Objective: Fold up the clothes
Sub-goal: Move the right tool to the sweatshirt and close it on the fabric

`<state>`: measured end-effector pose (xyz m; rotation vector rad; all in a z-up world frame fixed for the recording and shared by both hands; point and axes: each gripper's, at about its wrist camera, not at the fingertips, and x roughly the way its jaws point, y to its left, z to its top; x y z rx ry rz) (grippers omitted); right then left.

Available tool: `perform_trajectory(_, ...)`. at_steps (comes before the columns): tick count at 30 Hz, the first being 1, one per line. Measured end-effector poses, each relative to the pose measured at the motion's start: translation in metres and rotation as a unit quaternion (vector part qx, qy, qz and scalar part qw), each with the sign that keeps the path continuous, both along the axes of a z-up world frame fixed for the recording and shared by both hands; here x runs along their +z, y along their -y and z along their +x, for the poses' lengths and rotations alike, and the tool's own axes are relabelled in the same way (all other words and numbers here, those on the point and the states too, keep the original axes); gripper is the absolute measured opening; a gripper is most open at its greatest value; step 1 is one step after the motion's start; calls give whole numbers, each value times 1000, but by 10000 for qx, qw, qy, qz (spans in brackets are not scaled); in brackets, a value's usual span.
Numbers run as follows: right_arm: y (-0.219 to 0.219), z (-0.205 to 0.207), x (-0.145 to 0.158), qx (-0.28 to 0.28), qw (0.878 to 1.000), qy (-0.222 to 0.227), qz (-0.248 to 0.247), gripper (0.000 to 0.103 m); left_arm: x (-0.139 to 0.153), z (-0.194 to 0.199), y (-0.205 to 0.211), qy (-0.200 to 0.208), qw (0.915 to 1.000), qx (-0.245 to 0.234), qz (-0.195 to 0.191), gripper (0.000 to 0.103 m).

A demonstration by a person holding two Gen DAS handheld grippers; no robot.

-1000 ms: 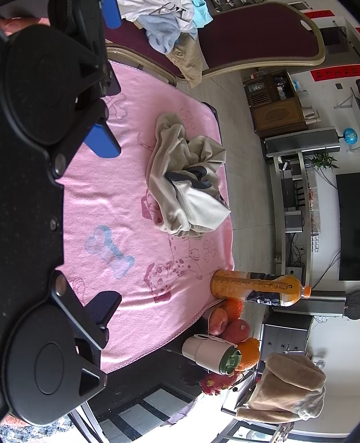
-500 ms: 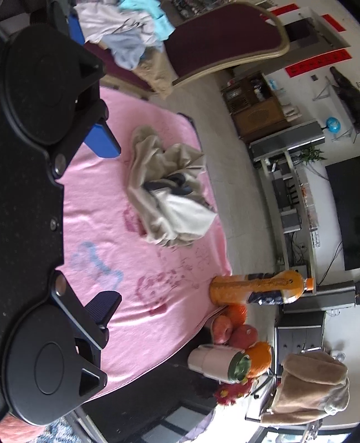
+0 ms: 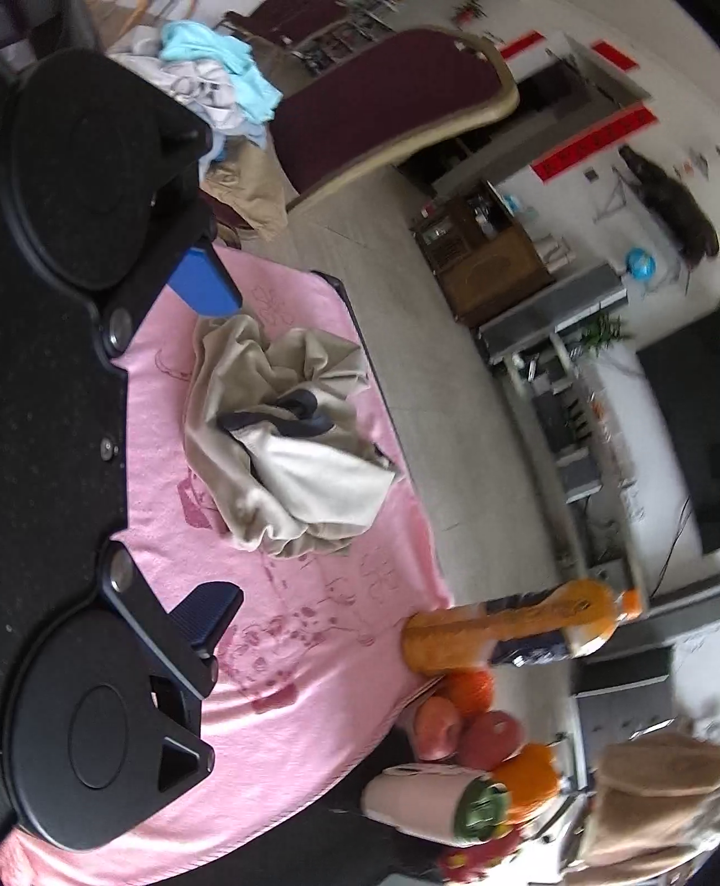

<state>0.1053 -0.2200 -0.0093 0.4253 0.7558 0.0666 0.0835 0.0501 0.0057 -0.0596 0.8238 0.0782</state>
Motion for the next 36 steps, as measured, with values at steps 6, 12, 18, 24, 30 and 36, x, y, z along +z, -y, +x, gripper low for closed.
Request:
perform_trajectory(6,13,7,-16,-209,9985,-186,471,95,-14,12,-5,-276,9993,155,-197,91)
perform_trajectory(12,18,4,-22,-241,9970,-264,689,83,-11,9,-6,-316,9991,259,-81,92)
perform_trajectory(18,17,-2,-23,-195,9960,-380,787,76,0,2,0,-254,9995,160,-32,92)
perform_trajectory(24,22,-13,-21,-301,9953,-284,877,78,9,-9,7,-263,9995,167,44,92)
perform_trajectory(30,34,-24,-33,-723,9890,-191,1273,83,6,-18,18,-336,9986,336,245,93)
perform_trajectory(36,31,-20,-43,-836,9885,-281,1226,82,3,-21,33,-384,9971,657,-24,92)
